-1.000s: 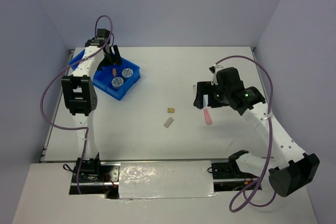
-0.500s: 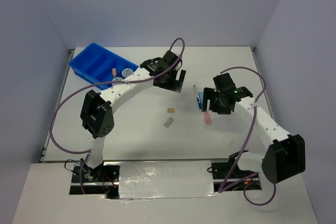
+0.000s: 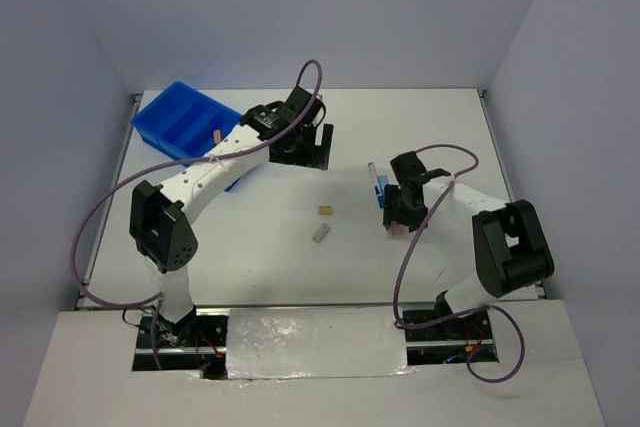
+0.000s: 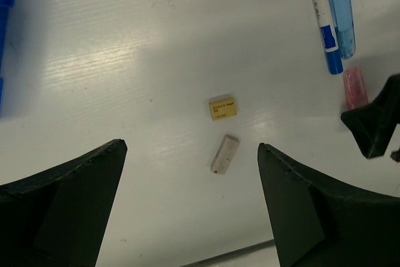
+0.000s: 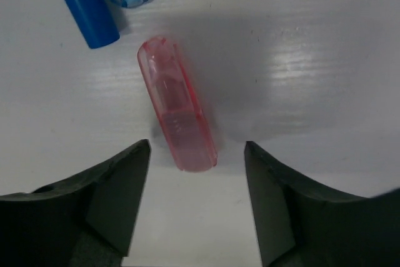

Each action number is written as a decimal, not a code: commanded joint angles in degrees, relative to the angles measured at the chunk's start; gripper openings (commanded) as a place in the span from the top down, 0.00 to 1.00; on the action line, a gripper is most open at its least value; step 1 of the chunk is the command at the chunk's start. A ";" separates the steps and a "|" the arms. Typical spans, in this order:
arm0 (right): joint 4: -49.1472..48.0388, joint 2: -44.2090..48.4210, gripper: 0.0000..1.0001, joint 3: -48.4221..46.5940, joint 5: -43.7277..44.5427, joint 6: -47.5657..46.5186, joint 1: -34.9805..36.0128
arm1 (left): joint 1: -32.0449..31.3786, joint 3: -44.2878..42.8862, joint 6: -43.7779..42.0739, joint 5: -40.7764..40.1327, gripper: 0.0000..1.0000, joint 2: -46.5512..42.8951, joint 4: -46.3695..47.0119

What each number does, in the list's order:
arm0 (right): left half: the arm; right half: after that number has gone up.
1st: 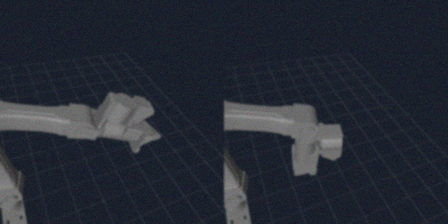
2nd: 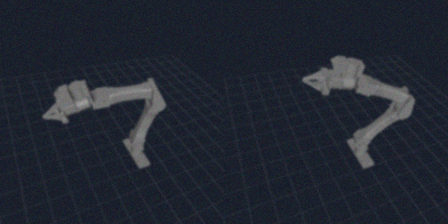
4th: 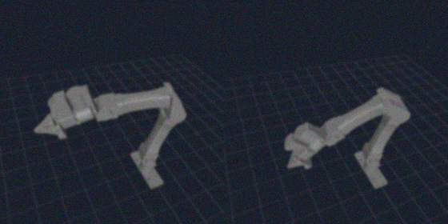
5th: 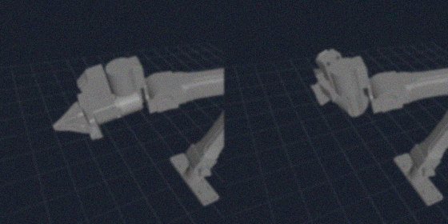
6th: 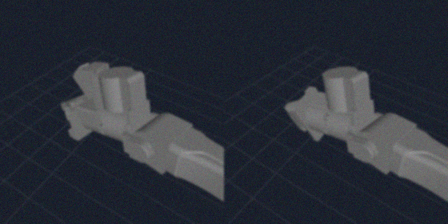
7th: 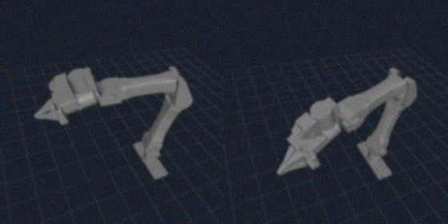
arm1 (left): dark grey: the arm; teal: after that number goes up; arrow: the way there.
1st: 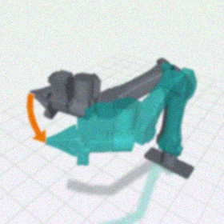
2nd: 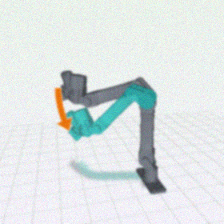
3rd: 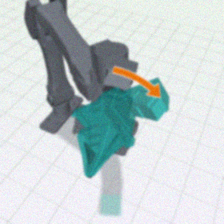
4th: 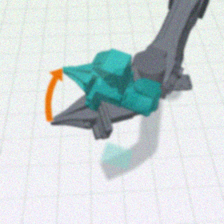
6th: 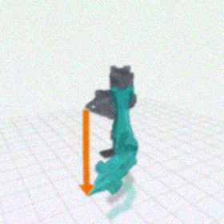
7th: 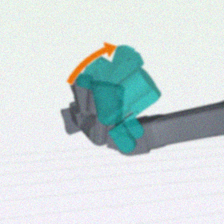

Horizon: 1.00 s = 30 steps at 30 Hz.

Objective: Sort the stationery into containers
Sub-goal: Pick up the stationery from the center of the board.

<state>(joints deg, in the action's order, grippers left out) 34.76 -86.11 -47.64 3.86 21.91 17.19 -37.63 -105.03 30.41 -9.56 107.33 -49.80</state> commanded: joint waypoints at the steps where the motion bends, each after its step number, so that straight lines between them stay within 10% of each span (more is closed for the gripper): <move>1: -5.14 -2.39 0.33 -0.44 2.91 -1.61 -0.23 | -0.43 2.81 0.35 0.77 0.01 -4.49 -0.39; 9: -5.41 -0.75 0.72 1.49 -0.78 -0.47 0.47 | -0.52 7.30 0.09 3.31 0.01 -9.33 0.93; 17: -7.52 21.14 0.74 -2.44 -14.50 3.31 7.40 | -0.43 8.61 11.64 29.13 0.01 -11.88 16.64; 24: -4.97 19.40 0.73 -11.77 -10.63 4.71 15.50 | -0.43 14.33 25.04 31.45 0.01 -14.34 30.37; 30: -6.11 18.69 0.73 -15.82 -9.22 7.53 17.26 | -0.43 10.02 22.23 29.34 0.05 -10.91 22.29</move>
<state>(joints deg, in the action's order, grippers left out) 30.06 -67.24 -60.01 -6.68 27.46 34.15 -37.63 -93.03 51.48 18.68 95.94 -27.46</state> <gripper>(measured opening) 0.372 0.963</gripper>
